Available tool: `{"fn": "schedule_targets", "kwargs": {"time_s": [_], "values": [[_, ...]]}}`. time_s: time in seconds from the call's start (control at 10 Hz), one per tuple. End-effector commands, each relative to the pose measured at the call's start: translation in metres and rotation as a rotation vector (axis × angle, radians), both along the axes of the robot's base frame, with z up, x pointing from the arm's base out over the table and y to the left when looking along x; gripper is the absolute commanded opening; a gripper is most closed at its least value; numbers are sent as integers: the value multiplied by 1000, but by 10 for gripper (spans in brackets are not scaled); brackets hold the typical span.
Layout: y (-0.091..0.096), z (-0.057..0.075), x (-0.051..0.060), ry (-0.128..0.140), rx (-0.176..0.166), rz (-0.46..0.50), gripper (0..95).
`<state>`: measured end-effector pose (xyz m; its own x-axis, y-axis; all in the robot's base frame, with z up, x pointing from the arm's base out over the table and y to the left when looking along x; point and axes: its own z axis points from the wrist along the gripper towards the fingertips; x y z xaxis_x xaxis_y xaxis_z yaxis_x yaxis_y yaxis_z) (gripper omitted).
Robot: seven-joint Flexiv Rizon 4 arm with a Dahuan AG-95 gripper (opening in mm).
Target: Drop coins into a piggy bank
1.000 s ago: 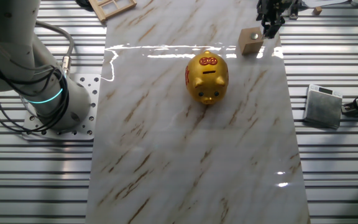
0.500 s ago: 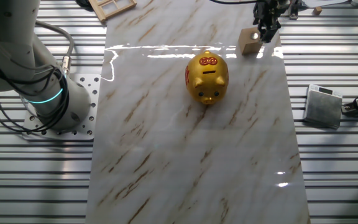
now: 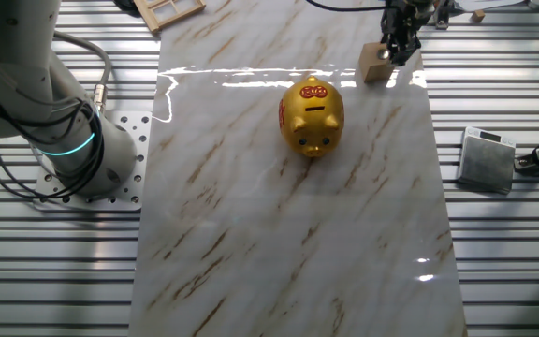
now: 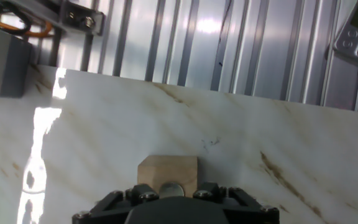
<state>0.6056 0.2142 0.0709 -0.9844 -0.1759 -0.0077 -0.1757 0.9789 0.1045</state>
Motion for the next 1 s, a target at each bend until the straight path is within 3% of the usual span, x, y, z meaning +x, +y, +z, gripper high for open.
{"fn": "schedule_targets", "kwargs": {"time_s": [0.1,1.0], "values": [[-1,0,-1,0,-1,0,380],[-2,-2,-3,1,-3,15,380]]}}
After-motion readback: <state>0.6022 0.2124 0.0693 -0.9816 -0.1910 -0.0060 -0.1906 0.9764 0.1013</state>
